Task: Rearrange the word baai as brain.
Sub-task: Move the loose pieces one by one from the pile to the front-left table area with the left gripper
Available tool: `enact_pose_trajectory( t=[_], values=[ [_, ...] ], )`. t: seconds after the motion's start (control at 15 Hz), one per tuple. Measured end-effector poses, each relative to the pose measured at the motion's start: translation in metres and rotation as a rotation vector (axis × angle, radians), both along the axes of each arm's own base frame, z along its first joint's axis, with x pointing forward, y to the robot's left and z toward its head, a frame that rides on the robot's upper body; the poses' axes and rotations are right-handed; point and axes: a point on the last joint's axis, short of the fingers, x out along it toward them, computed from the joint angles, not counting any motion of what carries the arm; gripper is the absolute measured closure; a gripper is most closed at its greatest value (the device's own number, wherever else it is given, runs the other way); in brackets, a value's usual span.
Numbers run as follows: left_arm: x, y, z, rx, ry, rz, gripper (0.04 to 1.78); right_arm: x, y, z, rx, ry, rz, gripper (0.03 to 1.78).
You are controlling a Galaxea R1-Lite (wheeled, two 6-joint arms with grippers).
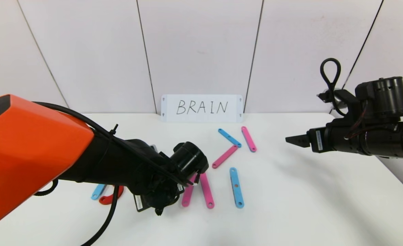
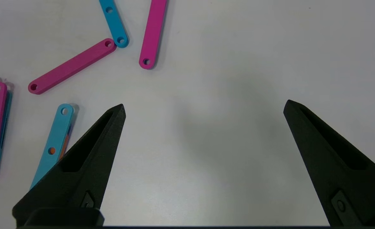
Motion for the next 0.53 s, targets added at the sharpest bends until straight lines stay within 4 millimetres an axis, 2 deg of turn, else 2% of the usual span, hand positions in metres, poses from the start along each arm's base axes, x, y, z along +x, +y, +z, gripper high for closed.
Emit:
enact_pose_trajectory(
  t=[0.13,0.27,0.53],
  values=[
    [-0.0002,-0.0006,-0.0008,0.011,-0.007,0.002,1.39,-0.0002,0.0,-0.0002,-0.001,0.001,0.0,0.07],
    [-0.0004,-0.0012,-0.0015,0.015,-0.007,-0.001,1.16,-0.0003,0.0001,-0.0004,-0.001,0.002,0.0,0.07],
    [0.0002,-0.0023,-0.0018,0.015,-0.007,-0.003,0.48,-0.0003,0.0001,-0.0004,-0.001,0.002,-0.001,0.07]
  ],
)
